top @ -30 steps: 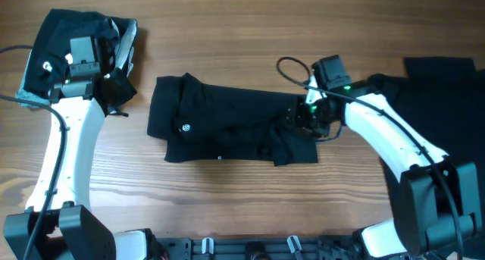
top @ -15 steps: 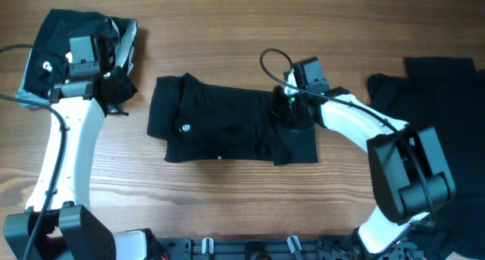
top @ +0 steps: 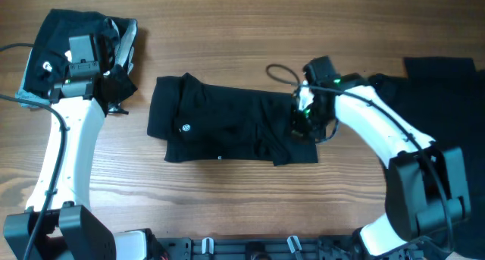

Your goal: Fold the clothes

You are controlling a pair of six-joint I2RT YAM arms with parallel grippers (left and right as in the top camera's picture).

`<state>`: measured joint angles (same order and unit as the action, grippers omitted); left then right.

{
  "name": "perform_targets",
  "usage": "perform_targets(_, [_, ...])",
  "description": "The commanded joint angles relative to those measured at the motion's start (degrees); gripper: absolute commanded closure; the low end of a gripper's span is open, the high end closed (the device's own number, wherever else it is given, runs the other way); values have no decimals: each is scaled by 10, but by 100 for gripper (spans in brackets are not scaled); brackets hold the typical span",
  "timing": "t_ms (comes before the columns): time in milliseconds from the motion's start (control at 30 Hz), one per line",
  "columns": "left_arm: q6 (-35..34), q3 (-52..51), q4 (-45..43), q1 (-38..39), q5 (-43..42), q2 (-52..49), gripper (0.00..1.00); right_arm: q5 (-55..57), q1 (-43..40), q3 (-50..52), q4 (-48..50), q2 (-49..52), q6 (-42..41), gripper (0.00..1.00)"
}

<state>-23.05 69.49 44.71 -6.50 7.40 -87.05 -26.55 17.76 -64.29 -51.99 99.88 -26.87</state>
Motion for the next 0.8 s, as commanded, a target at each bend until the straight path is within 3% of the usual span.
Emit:
perform_targets(0, [3, 9, 0, -4, -8, 9, 71, 13, 77, 25, 10, 37, -87, 96])
perform_targets(100, [3, 9, -3, -4, -21, 9, 71, -92, 112, 25, 99, 54, -84, 96])
perform_targets(167, [3, 9, -5, -4, -20, 9, 71, -283, 121, 25, 282, 52, -47, 96])
perform_targets(233, [3, 9, -4, -4, -21, 9, 69, -291, 114, 15, 389, 47, -99, 96])
perform_targets(333, [10, 9, 1, -4, -53, 9, 62, -233, 89, 0, 328, 37, -86, 93])
perform_targets(400, [62, 9, 0, -4, -139, 9, 59, -142, 53, -15, 200, 32, -62, 90])
perform_targets(500, [158, 9, -2, 11, -308, 3, 60, -37, 13, -17, 92, 31, -68, 92])
perform_targets(667, [171, 8, 0, 78, -316, -23, 65, 24, 0, -10, 12, 35, -79, 96])
perform_targets(767, [171, 8, -10, 97, -315, -28, 66, -9, 37, 11, 52, 55, -126, 96])
